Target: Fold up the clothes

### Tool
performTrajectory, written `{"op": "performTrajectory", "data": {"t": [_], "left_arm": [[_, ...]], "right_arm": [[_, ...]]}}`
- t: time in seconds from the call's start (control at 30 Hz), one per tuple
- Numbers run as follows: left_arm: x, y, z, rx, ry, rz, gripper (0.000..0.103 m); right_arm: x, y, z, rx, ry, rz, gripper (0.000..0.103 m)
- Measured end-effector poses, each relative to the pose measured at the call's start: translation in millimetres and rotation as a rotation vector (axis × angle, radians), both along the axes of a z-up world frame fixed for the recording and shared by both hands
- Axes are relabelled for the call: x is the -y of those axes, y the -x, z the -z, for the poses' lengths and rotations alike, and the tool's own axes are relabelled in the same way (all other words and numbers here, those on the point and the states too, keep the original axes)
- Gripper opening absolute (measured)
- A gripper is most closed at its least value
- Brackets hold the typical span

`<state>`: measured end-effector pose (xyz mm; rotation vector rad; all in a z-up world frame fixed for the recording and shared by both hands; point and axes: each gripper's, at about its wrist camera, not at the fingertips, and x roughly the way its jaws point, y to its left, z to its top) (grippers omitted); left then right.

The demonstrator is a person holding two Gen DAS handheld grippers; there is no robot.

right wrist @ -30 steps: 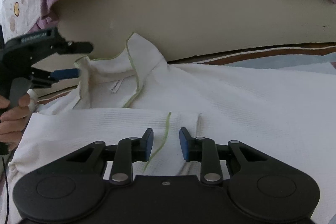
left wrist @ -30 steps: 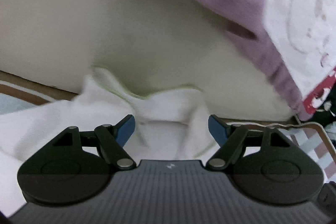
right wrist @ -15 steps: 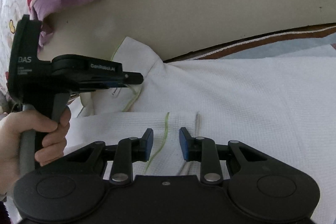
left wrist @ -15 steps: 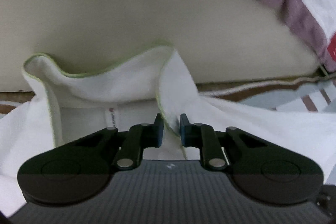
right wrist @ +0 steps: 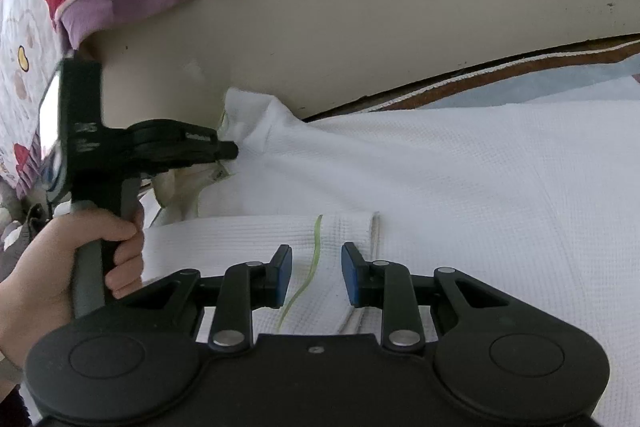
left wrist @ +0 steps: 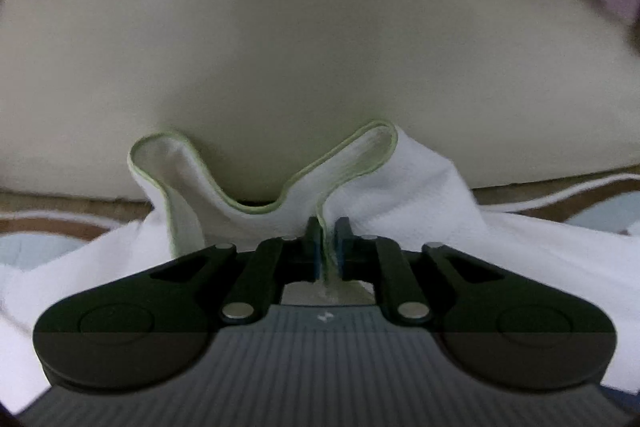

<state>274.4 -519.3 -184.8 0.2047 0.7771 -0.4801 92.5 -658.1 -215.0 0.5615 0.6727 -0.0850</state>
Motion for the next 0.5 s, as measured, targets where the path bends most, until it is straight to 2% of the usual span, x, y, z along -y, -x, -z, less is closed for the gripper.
{"op": "performTrajectory", "data": {"t": [0.03, 0.13, 0.17, 0.2, 0.3, 0.4, 0.5], "left_arm": [[0.8, 1.2, -0.9, 0.007, -0.014, -0.019, 0.016], [4.9, 16.4, -14.8, 0.100, -0.097, -0.057, 0.025], [2.1, 20.5, -20.8, 0.100, -0.082, -0.071, 0.029], [-4.6, 22.4, -26.3, 0.054, -0.027, -0.076, 0.040], [-22.1, 30.3, -37.6, -0.074, 0.070, -0.089, 0.041], [-32.3, 61.6, -57.8, -0.091, 0.122, -0.011, 0.041], [-29.2, 102.0, -78.9, -0.133, 0.171, 0.103, 0.042]], "right_arm": [[-0.6, 0.2, 0.2, 0.001, 0.002, -0.001, 0.032], [-1.1, 0.4, 0.6, 0.002, 0.002, -0.002, 0.032], [0.2, 1.6, 0.7, 0.004, -0.002, -0.001, 0.032], [1.1, 1.6, 1.3, 0.007, -0.006, 0.000, 0.032], [0.5, -1.3, -3.7, -0.025, 0.004, -0.013, 0.032], [1.9, -1.1, -25.4, -0.074, 0.051, -0.006, 0.034], [25.8, 24.3, -62.6, -0.035, 0.019, 0.090, 0.036]]}}
